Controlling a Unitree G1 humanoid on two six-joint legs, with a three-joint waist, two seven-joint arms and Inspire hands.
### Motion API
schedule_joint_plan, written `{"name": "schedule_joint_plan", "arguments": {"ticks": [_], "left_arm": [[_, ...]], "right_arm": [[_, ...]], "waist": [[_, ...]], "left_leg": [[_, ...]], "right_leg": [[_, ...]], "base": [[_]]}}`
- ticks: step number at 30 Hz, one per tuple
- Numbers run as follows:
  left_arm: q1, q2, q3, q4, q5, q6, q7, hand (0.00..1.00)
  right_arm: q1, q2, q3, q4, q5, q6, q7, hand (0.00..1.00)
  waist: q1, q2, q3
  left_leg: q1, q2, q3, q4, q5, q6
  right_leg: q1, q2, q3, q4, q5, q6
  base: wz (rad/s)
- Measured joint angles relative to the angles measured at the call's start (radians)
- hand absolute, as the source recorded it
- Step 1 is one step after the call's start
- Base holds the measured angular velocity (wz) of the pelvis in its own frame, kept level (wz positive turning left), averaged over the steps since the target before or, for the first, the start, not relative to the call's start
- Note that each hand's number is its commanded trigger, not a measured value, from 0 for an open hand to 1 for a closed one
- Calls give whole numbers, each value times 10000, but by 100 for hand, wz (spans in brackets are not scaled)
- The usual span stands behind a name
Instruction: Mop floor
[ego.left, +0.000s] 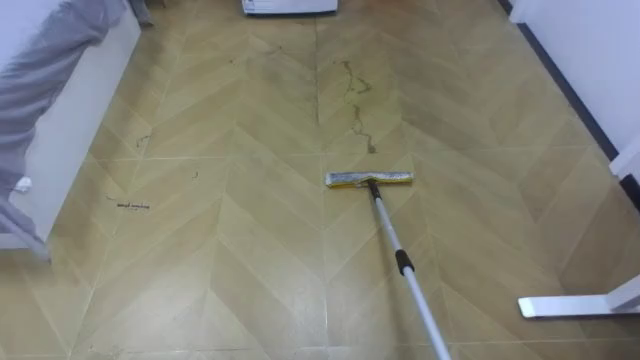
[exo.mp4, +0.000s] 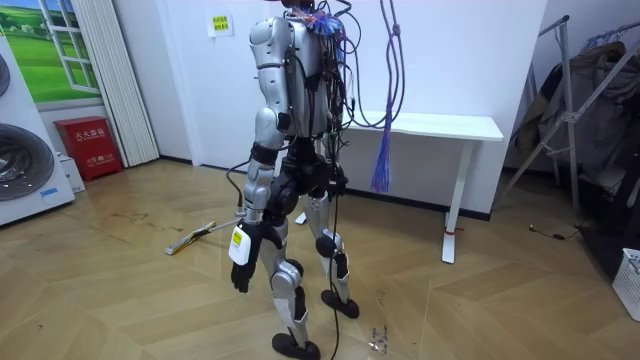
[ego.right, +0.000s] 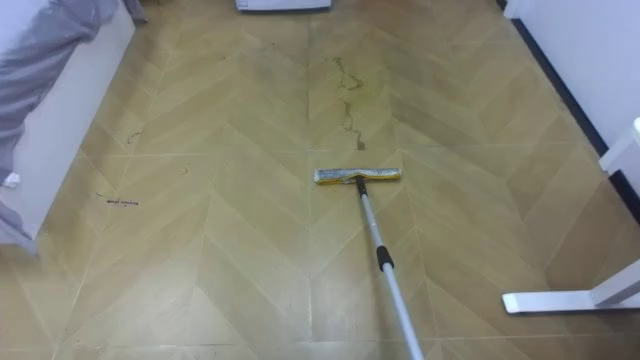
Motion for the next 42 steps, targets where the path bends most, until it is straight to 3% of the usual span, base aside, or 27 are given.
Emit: {"name": "schedule_joint_plan", "arguments": {"ticks": [13,23,32,38,42], "left_arm": [[-68,-1,18,199,-36,212,-237,0],[-100,1,68,160,92,316,-287,0],[-252,77,411,187,8,192,-382,0],[-323,77,507,167,109,207,-526,0],[-679,70,414,417,72,157,-510,0]], "right_arm": [[-195,-2,103,113,160,156,352,100],[-159,-8,75,51,125,305,459,100],[-185,-26,-100,108,11,337,707,100],[-206,-55,-151,119,39,339,788,100],[-505,-95,-148,350,464,334,728,100]], "waist": [[23,-149,3],[-5,-140,-3],[-29,-103,13],[29,-46,16],[27,102,-47]], "left_leg": [[12,2,35,37,-1,0],[8,-8,82,62,-48,5],[-43,-25,52,556,-362,115],[-682,146,-39,1347,-657,100],[-1530,165,-204,1718,-652,105]], "right_leg": [[2,-6,38,16,0,0],[-6,-37,45,21,-16,15],[36,-95,29,389,-78,117],[-322,26,-6,619,-226,75],[-1138,53,-71,1039,-299,55]], "base": [[0],[0],[0],[1],[9]]}}
